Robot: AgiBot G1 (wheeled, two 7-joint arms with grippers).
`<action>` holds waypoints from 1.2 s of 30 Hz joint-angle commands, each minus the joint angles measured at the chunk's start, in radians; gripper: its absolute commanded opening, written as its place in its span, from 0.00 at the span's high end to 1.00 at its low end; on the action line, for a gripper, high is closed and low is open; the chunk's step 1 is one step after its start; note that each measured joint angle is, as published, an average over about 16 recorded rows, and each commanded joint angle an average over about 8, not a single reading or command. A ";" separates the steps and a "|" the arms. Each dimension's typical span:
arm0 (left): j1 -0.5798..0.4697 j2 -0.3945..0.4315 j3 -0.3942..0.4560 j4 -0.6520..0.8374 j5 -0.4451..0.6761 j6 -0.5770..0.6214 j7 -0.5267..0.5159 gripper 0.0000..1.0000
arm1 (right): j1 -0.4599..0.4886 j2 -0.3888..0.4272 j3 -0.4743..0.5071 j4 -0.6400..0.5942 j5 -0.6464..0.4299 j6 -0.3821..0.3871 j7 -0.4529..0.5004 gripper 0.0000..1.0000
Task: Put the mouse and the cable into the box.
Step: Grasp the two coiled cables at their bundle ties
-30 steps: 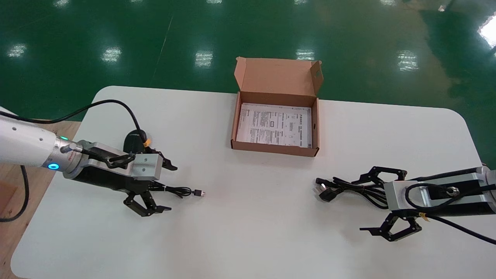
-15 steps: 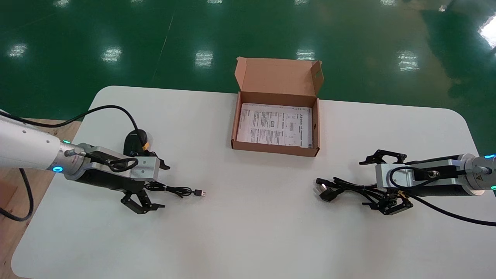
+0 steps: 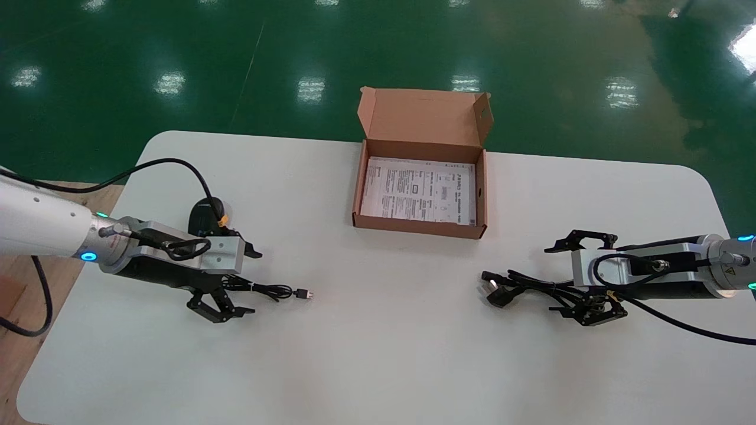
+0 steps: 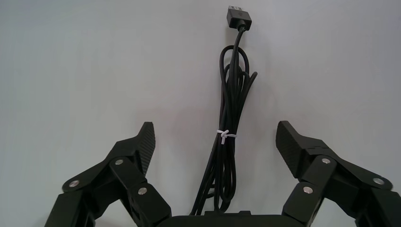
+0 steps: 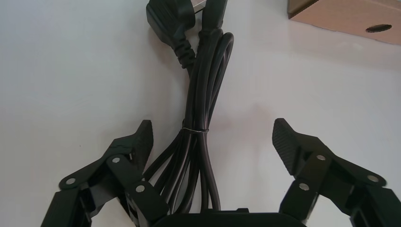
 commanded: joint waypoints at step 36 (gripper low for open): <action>0.001 -0.006 -0.002 -0.015 -0.006 0.007 -0.003 1.00 | -0.005 0.007 0.003 0.017 0.006 -0.007 0.005 1.00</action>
